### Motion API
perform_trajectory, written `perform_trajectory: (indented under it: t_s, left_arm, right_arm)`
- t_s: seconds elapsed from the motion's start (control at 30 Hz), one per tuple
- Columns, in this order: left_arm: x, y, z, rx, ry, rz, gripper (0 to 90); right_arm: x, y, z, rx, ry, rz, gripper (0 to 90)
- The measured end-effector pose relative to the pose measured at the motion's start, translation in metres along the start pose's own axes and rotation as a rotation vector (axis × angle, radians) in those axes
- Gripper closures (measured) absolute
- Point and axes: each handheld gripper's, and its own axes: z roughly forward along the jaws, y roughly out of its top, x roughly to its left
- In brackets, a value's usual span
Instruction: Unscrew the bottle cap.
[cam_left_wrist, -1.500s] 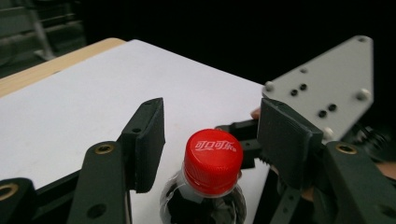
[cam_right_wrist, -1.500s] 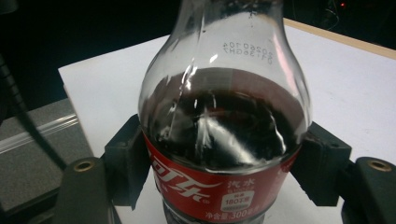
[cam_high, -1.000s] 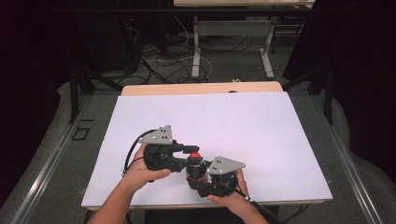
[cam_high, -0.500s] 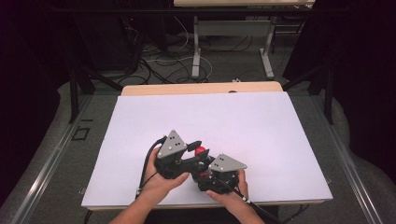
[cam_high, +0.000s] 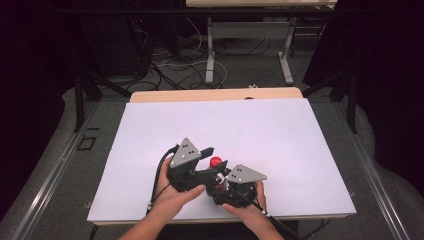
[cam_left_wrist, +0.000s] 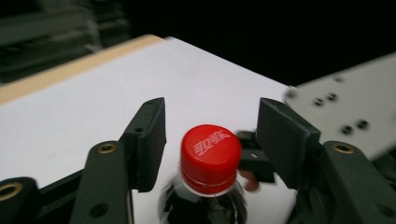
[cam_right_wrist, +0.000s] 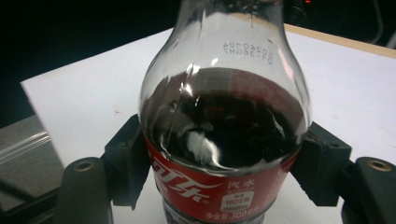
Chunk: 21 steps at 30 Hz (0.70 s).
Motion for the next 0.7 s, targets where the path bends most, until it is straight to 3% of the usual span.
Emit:
perform_trajectory:
  t_s: [0.03, 0.07, 0.1, 0.13, 0.2, 0.3, 0.33, 0.37, 0.47, 0.53, 0.63, 0.67, 0.7]
  left_arm:
    - [0.005, 0.002, -0.002, 0.014, -0.053, 0.015, 43.2]
    - [0.014, 0.005, -0.005, 0.052, -0.145, 0.069, 43.1]
    - [0.018, 0.005, -0.006, 0.059, -0.172, 0.105, 43.1]
    - [0.018, 0.005, -0.006, 0.059, -0.172, 0.105, 43.3]
    - [0.028, 0.002, -0.009, 0.070, -0.233, 0.152, 44.6]
    - [0.034, 0.000, -0.010, 0.064, -0.261, 0.145, 47.9]
    - [0.038, -0.001, -0.010, 0.056, -0.273, 0.130, 51.8]
    - [0.043, -0.003, -0.010, 0.044, -0.308, 0.086, 54.7]
    - [0.042, -0.004, -0.010, 0.037, -0.314, 0.093, 60.8]
    - [0.039, -0.005, -0.009, 0.044, -0.292, 0.118, 61.1]
    - [0.032, -0.007, -0.008, 0.032, -0.231, 0.111, 61.5]
    - [0.032, -0.007, -0.008, 0.032, -0.231, 0.111, 61.5]
    - [0.029, -0.007, -0.008, 0.027, -0.203, 0.109, 61.6]
  right_arm:
    - [0.000, 0.000, 0.000, 0.000, 0.000, 0.000, 29.3]
    - [0.002, 0.001, -0.001, 0.004, 0.026, 0.002, 29.2]
    - [0.003, 0.001, 0.000, -0.009, 0.031, -0.005, 29.3]
    - [0.003, 0.001, 0.000, -0.009, 0.031, -0.005, 29.3]
    - [0.004, 0.001, 0.000, -0.023, 0.055, -0.026, 29.3]
    - [0.004, 0.002, -0.001, -0.009, 0.068, -0.027, 29.2]
    - [0.005, 0.002, -0.001, -0.018, 0.071, -0.026, 29.3]
    - [0.005, 0.001, 0.000, -0.019, 0.069, -0.024, 29.3]
    - [0.004, 0.001, 0.000, 0.000, 0.074, -0.022, 29.3]
    - [0.004, 0.000, 0.001, -0.004, 0.061, -0.026, 29.3]
    - [0.004, 0.000, 0.002, -0.004, 0.056, -0.006, 29.3]
    - [0.004, 0.000, 0.002, -0.004, 0.056, -0.006, 29.3]
    - [0.004, -0.001, 0.002, -0.002, 0.037, -0.003, 29.3]
